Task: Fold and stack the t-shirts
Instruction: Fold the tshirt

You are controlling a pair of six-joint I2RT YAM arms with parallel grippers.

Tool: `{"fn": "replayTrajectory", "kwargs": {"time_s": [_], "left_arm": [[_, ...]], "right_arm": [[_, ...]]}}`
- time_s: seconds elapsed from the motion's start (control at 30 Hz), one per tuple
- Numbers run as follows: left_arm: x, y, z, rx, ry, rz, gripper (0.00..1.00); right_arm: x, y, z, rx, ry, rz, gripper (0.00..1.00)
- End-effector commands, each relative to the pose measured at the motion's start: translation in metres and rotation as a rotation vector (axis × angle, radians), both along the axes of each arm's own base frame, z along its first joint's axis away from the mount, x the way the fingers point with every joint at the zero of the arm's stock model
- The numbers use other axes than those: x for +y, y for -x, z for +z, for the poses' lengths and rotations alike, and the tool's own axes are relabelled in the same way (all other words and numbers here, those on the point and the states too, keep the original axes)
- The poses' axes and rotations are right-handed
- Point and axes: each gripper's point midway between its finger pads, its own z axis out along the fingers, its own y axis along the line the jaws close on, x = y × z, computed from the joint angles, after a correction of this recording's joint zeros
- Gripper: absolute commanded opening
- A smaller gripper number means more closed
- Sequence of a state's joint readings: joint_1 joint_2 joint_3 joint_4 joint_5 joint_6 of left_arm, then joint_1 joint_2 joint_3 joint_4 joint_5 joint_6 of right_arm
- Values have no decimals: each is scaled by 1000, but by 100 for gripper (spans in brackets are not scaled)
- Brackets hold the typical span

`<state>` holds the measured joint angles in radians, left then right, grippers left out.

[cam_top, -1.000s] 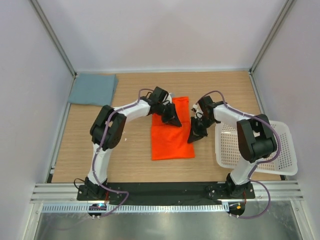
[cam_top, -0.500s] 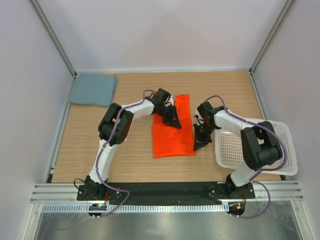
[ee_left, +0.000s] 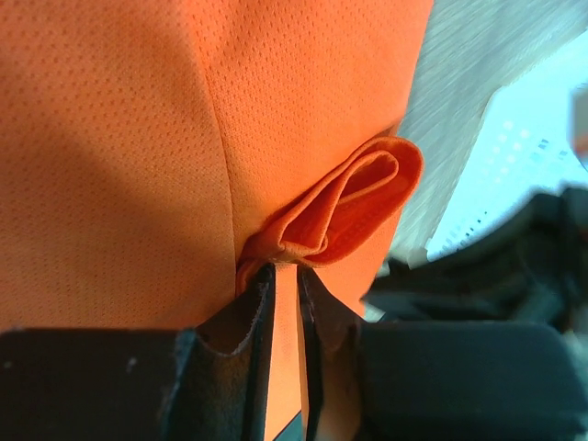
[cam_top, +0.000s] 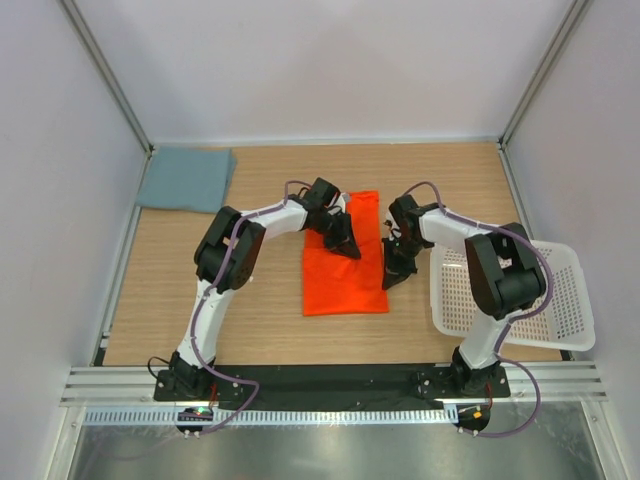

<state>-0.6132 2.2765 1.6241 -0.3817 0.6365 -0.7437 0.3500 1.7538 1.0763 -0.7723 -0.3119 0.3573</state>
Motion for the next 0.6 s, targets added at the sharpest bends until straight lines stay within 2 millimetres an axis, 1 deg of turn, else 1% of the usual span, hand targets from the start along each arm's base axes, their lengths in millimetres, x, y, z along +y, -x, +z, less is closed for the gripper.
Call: {"fn": "replayTrajectory", "kwargs": {"time_s": [0.0, 0.03, 0.07, 0.1, 0.17, 0.2, 0.27, 0.3, 0.33, 0.37, 0.4, 0.47, 0.53, 0.57], "left_arm": [[3, 5, 7, -25, -16, -10, 17], [3, 3, 9, -29, -14, -8, 17], [2, 3, 11, -33, -10, -10, 17], [2, 3, 13, -36, -7, -12, 17], [2, 2, 15, -43, -4, -12, 18], [1, 2, 18, -46, -1, -13, 18], [0, 1, 26, -51, 12, -13, 21], [-1, 1, 29, -52, 15, -11, 22], [-3, -2, 41, -73, 33, -13, 23], [-3, -1, 46, -76, 35, -16, 25], [-4, -3, 53, -91, 40, -17, 26], [-1, -9, 74, -133, 34, -6, 28], [2, -12, 86, -161, 27, -6, 28], [6, -17, 97, -186, 27, 9, 28]], "right_arm": [[-21, -18, -8, -19, 60, -30, 9], [-23, -21, -4, -28, 75, -29, 9], [-24, -23, 4, -41, 87, -28, 9], [-22, -31, 15, -75, 81, -37, 9], [-20, -39, 33, -116, 68, -54, 10], [-16, -44, 42, -131, 47, -57, 9], [-7, -51, 51, -147, 6, -60, 10], [2, -58, 56, -163, -36, -51, 10], [7, -61, 56, -161, -57, -53, 10], [12, -65, 57, -164, -77, -54, 10], [17, -73, 53, -160, -95, -56, 10], [27, -81, 52, -155, -139, -59, 10], [31, -90, 44, -141, -145, -63, 10], [32, -94, 41, -140, -139, -60, 10]]}}
